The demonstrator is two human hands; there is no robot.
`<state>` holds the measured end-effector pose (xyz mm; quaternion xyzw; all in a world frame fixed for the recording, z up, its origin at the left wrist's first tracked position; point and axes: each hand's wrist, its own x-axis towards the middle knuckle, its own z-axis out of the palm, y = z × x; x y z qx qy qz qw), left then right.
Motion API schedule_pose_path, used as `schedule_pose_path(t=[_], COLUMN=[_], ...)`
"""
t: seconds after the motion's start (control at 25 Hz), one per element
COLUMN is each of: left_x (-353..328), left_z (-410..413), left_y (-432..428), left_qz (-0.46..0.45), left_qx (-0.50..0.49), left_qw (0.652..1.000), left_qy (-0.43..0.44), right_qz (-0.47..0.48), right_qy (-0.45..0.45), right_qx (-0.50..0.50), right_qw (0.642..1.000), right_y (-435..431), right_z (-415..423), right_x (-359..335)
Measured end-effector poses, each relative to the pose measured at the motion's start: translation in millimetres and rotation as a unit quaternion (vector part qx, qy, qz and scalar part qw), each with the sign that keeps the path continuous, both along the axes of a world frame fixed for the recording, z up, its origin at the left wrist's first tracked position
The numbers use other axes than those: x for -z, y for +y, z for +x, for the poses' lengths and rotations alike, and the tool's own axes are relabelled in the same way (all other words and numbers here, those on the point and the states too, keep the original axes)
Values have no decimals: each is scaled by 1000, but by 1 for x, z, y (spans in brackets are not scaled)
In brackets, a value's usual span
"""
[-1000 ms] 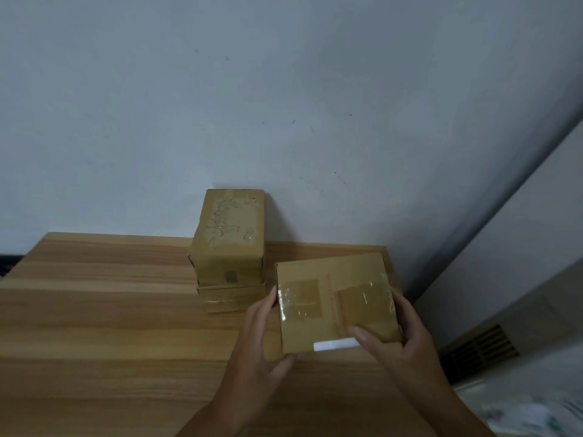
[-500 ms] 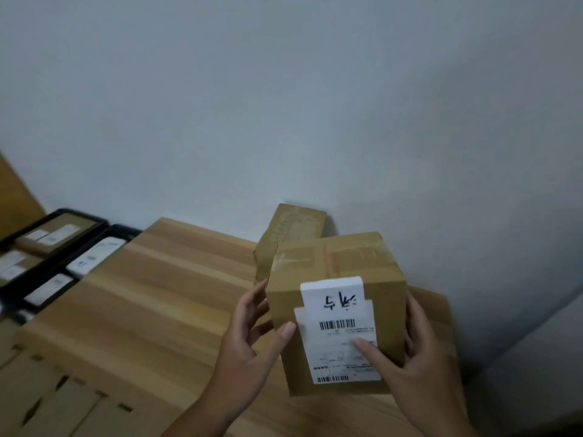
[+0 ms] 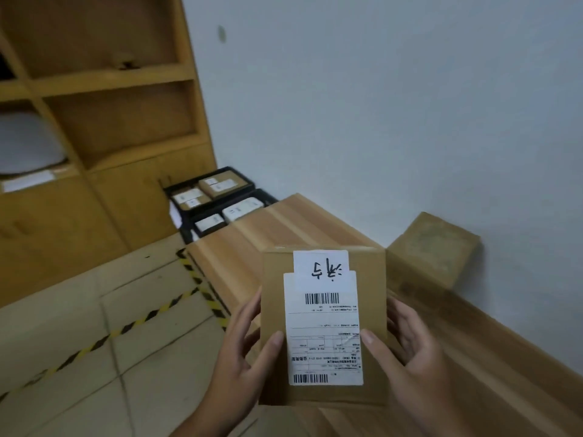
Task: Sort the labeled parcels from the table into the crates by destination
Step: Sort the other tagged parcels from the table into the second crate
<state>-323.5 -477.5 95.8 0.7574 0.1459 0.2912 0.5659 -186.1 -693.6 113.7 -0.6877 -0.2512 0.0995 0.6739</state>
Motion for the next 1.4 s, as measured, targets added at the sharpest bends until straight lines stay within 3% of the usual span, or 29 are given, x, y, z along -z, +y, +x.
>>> schedule_pose_path(t=[0.24, 0.76, 1.2, 1.4], left_x=[3, 11, 25, 7], left_z=[-40, -94, -17, 32], left_y=[95, 289, 448, 521], left_qz=[-56, -120, -128, -102], left_qx=[-80, -141, -187, -183], left_qw=[995, 982, 968, 968], left_qy=[33, 34, 102, 138], right_qz=[-33, -70, -79, -73], right_qy=[3, 25, 84, 166], right_qx=[-78, -184, -227, -202], right_qw=[996, 980, 967, 963], right_y=[109, 332, 511, 584], right_z=[-10, -47, 49, 106], right_x=[1, -10, 31, 31])
